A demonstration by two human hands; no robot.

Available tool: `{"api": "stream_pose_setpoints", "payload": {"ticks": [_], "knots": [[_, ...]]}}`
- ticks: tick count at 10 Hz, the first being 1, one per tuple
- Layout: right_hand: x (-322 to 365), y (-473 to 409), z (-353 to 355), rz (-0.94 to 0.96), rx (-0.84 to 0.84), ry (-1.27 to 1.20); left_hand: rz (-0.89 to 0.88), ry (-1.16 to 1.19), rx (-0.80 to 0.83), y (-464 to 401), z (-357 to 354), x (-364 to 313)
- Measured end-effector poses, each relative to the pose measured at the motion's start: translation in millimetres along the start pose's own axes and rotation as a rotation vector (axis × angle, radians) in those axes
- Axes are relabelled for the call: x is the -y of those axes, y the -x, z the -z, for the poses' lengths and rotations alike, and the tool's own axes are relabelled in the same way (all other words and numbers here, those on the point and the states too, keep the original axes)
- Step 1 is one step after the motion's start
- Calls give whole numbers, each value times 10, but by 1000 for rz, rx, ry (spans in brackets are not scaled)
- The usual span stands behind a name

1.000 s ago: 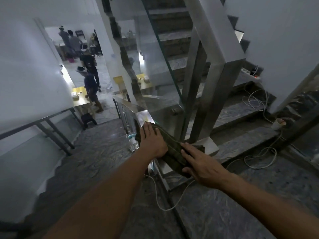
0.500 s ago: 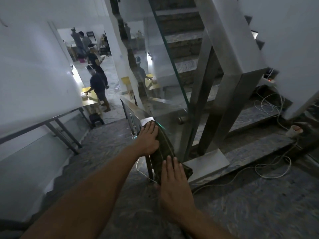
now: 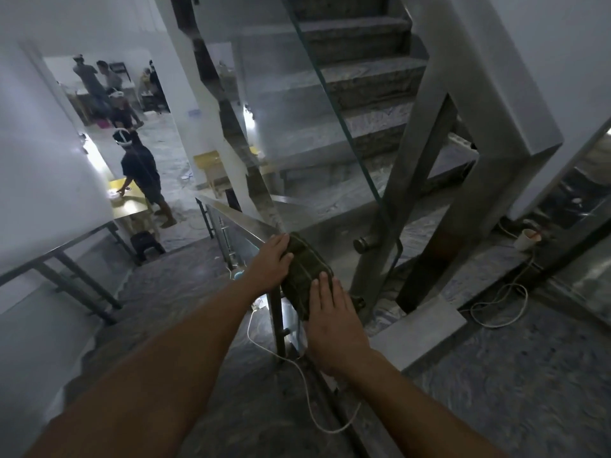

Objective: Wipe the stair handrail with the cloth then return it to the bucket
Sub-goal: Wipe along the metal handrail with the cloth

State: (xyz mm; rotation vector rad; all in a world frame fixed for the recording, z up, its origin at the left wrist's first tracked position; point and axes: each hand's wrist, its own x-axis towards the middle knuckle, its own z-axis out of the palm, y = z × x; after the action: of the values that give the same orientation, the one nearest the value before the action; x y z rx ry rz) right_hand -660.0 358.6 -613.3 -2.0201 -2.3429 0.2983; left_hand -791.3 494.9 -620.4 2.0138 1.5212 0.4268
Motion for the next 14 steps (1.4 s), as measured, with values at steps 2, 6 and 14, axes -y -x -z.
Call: {"api": "stream_pose_setpoints", "payload": {"ticks": [2,6,14], "knots": [[87,-381,52,44,26,21,158,203,-126,170,8,182],[324,-959,166,256,83,-28,515,328,-164,669,130,298],[488,871,329,-98,268,-429,196,210,554,1903,338,255]]}}
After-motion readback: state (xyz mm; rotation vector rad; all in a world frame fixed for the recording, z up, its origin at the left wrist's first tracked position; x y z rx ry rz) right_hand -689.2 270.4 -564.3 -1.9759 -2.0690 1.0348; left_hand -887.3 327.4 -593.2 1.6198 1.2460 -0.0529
